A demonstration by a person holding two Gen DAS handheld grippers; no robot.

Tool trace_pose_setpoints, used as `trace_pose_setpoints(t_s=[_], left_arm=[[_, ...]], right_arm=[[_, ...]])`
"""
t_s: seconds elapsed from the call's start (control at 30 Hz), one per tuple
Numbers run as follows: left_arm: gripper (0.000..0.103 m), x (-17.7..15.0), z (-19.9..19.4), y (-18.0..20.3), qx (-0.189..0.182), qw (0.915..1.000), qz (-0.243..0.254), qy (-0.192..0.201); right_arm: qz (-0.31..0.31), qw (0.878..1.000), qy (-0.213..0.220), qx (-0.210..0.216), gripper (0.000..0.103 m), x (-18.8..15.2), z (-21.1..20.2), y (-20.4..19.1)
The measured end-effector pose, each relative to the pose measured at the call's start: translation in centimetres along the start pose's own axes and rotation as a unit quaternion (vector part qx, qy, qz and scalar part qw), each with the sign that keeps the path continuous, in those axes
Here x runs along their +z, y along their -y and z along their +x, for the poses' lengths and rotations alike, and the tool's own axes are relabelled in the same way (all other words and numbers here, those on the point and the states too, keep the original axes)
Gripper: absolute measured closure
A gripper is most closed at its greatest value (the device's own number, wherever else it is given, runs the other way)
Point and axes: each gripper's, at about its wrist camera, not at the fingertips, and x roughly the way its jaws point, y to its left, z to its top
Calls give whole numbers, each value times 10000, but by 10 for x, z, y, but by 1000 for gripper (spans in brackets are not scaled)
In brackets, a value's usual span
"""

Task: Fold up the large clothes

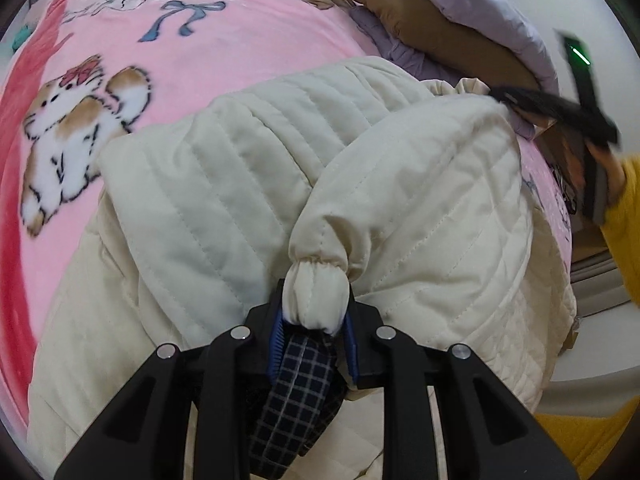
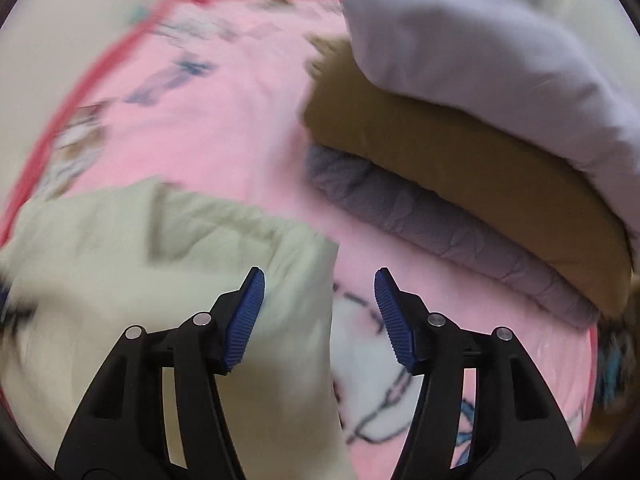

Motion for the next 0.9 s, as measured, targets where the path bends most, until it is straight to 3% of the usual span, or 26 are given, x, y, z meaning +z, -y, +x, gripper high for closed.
trace_pose_setpoints(t_s=[0.1, 0.2, 0.23, 0.33, 0.37, 0.4, 0.43, 0.47, 0.53, 0.63, 0.73, 0.8, 0.9], left_arm=[[78, 3, 1, 1, 104, 9999, 96, -54], [77, 0, -1, 4, 180, 9997, 134, -44], [77, -1, -2, 4, 184, 9998, 113, -28], [77, -1, -2, 5, 200, 9998, 3, 23], [77, 0, -2, 7, 252, 9997, -35, 38], [77, -2, -3, 10, 317, 9995, -54, 60], [77, -1, -3, 12, 377, 9992, -56, 78], [77, -1, -3, 16, 446, 9989, -67, 113], [77, -2, -8, 24, 523, 9983, -102, 226], [77, 3, -20, 38, 279, 9977, -176, 586], [77, 14, -11, 52, 261, 9982, -98, 532], [77, 23, 1, 58, 346, 9983, -118, 449], [76, 29, 11, 60, 318, 9985, -266, 351]], right_arm=[[-927, 9950, 249, 280, 38, -47, -33, -12], [-2061, 9768, 575, -66, 38, -98, -54, -43], [-2535, 9639, 721, -375, 38, -115, -57, -56], [-3905, 9053, 1101, -1256, 42, -157, -46, -95], [-4252, 8834, 1137, -1607, 57, -167, -34, -106], [-4444, 8712, 1111, -1763, 65, -171, -27, -113], [-4571, 8635, 1091, -1831, 73, -173, -21, -118], [-4637, 8594, 1090, -1860, 93, -174, -15, -120], [-4446, 8685, 1067, -1916, 94, -170, -11, -114], [-3642, 9015, 1096, -2066, 96, -152, -23, -94], [-2907, 9358, 714, -1862, 96, -139, -25, -62], [-2652, 9486, 456, -1667, 96, -135, -15, -49], [-2480, 9548, 120, -1636, 96, -133, 9, -39]])
